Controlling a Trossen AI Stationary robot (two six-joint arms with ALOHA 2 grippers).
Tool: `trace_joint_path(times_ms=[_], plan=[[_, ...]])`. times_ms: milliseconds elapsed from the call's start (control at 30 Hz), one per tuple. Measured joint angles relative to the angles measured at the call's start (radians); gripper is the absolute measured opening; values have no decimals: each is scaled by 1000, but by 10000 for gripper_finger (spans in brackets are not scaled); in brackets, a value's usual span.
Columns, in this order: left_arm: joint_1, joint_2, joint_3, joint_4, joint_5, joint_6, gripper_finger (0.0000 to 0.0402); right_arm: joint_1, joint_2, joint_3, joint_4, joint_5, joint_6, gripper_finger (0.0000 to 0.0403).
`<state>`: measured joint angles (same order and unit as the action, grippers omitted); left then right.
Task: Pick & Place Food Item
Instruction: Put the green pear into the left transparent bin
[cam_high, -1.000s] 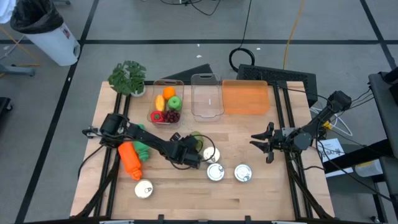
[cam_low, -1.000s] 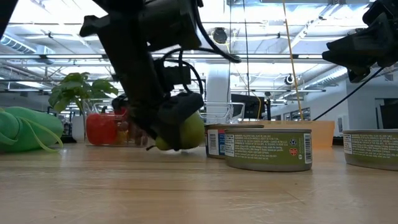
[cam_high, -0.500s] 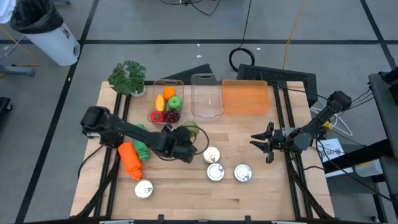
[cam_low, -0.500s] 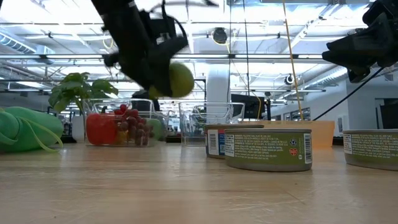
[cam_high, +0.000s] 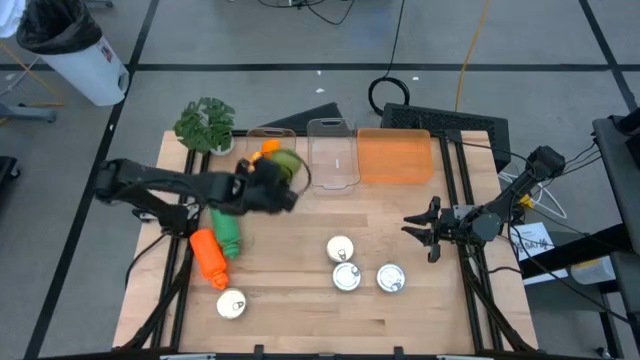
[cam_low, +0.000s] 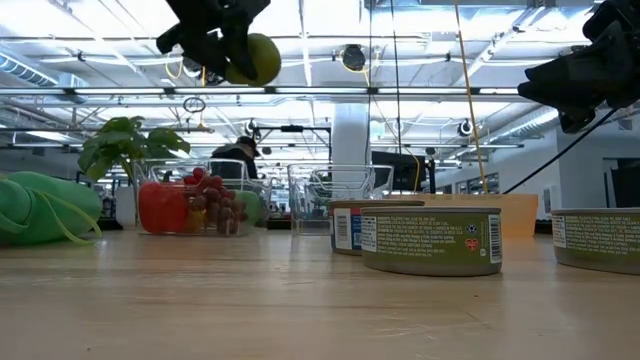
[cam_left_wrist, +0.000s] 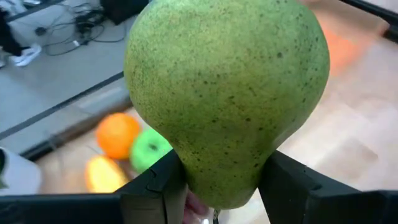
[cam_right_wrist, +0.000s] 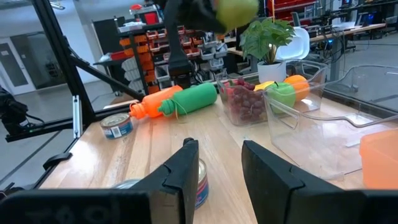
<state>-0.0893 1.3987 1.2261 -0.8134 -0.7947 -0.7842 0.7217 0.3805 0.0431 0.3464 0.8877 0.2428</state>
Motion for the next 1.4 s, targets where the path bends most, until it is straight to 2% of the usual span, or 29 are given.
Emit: trace_joint_path(times_ms=[233, 400, 567, 800, 1000, 1233, 1400], plan=[[231, -13, 1, 5, 81, 147, 168, 0, 0, 0, 0, 0, 0, 112], [385, 33, 1, 83, 203, 297, 168, 0, 0, 0, 0, 0, 0, 110], [500, 111, 1, 120, 292, 339, 168, 0, 0, 0, 0, 0, 0, 112], [593, 255, 0, 137, 441, 313, 168, 0, 0, 0, 0, 0, 0, 110], [619, 328, -1, 129, 452, 272, 171, 0, 0, 0, 0, 0, 0, 111], [639, 343, -1, 131, 451, 250, 176, 0, 0, 0, 0, 0, 0, 112], [658, 343, -1, 131, 485, 248, 177, 0, 0, 0, 0, 0, 0, 110]])
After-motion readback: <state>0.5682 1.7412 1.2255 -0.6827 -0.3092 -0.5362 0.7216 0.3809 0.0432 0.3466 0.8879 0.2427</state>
